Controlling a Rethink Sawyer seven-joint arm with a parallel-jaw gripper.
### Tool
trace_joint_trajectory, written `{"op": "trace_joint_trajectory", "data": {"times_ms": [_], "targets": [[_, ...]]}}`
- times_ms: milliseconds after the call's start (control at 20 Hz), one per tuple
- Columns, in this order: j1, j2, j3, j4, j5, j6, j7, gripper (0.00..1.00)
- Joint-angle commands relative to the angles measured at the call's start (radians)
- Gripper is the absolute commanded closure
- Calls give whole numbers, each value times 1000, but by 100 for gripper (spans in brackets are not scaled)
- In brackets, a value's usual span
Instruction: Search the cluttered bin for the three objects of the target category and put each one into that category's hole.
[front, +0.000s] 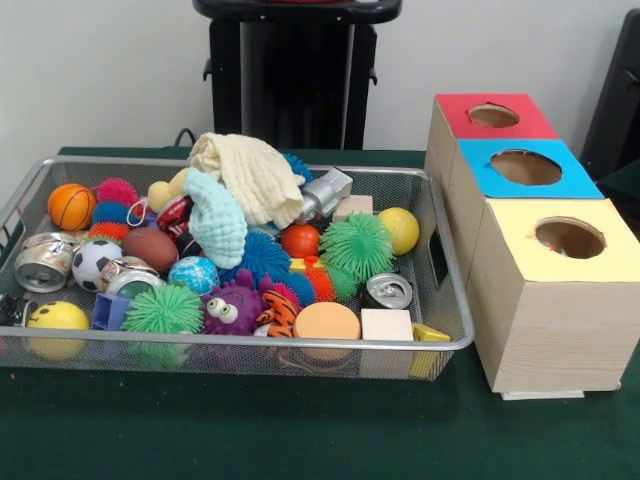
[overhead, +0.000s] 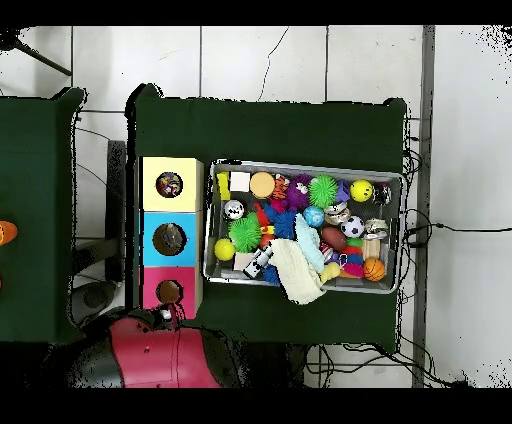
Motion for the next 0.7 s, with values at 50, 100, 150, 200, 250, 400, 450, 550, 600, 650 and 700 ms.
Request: {"op": "trace_joint_trajectory", "data": {"times_ms": [50, 100, 150, 200, 250, 400, 450, 550, 600, 650, 700], "targets": [[-47, 101, -2, 3, 32, -94, 236, 0], [-54, 105, -1, 2, 31, -101, 225, 0], [-62, 112, 2, 1, 30, -109, 213, 0], [-70, 118, 5, -1, 30, -111, 202, 0], [-77, 123, 7, -4, 26, -116, 191, 0], [-104, 136, 11, -15, 11, -122, 158, 0], [-114, 140, 13, -19, 4, -121, 146, 0], [-137, 148, 16, -27, -14, -128, 117, 0], [-151, 152, 20, -26, -19, -135, 103, 0], [-163, 156, 24, -27, -24, -140, 91, 0], [-174, 160, 30, -26, -28, -147, 81, 0]]}}
